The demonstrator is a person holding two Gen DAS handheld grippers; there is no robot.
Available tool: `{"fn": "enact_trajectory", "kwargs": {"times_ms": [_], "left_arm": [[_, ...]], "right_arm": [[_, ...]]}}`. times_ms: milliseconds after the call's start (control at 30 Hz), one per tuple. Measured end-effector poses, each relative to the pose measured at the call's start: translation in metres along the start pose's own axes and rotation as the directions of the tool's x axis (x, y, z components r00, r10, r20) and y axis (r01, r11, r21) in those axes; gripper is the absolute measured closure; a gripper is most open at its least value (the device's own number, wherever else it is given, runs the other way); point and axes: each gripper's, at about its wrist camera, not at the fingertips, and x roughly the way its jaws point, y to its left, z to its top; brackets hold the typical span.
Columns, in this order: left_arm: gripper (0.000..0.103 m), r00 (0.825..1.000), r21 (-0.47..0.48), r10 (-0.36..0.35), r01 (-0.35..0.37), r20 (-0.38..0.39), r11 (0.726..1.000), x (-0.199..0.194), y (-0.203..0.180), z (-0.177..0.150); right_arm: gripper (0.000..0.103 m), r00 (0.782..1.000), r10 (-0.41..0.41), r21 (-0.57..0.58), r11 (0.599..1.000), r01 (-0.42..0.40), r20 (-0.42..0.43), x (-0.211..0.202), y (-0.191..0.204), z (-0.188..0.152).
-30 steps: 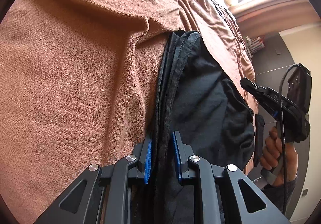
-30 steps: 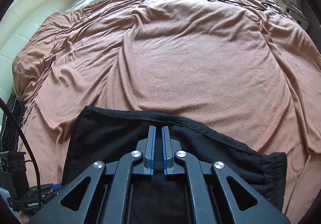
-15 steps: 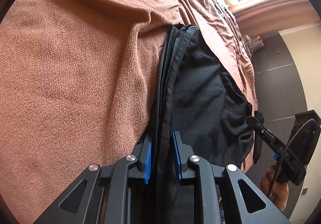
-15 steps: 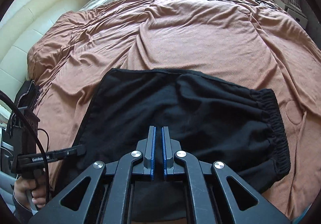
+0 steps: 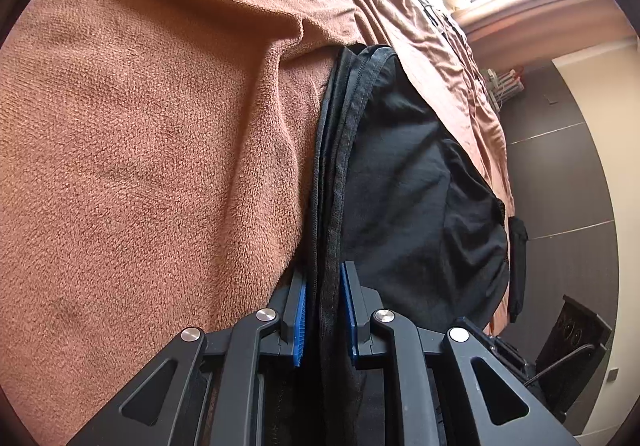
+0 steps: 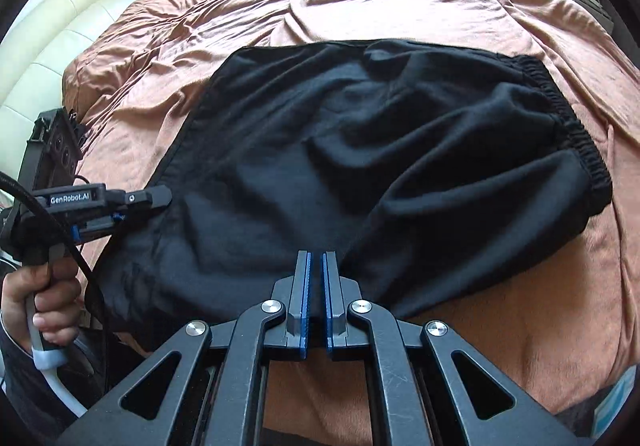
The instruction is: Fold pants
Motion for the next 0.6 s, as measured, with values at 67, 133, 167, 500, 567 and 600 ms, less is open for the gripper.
{"fn": "enact_trajectory", "kwargs": {"times_ms": [67, 133, 167, 500, 567, 600], "left_arm": [[0.088, 1.0, -0.004, 0.0, 0.0, 0.001, 1.0, 0.0, 0.001, 0.0], [0.088, 1.0, -0.007, -0.001, 0.001, 0.002, 1.0, 0.0, 0.001, 0.0], [0.088, 1.0, -0.009, -0.002, 0.002, 0.0, 1.0, -0.001, 0.002, 0.0], [0.088, 0.999, -0.033, -0.033, 0.032, -0.016, 0.999, -0.005, 0.007, -0.003], [0.087, 0.999, -0.037, -0.04, 0.04, -0.019, 0.999, -0.007, 0.008, -0.004], [0.087, 0.999, -0.036, -0.043, 0.042, -0.02, 0.998, -0.007, 0.008, -0.005]], "right_arm": [[0.102, 1.0, 0.001, 0.015, 1.0, -0.001, -0.007, 0.0, -0.002, -0.006], [0.102, 1.0, 0.004, 0.021, 1.0, -0.004, -0.02, 0.0, -0.003, -0.011], [0.102, 1.0, 0.004, 0.018, 1.0, -0.004, -0.027, -0.001, -0.003, -0.011], [0.102, 0.998, 0.018, 0.002, 1.0, -0.018, 0.053, -0.029, 0.003, 0.009], [0.102, 0.998, 0.024, 0.01, 1.0, -0.025, 0.06, -0.027, 0.002, 0.013], [0.102, 0.997, 0.026, 0.011, 1.0, -0.027, 0.068, -0.026, 0.002, 0.015]]}}
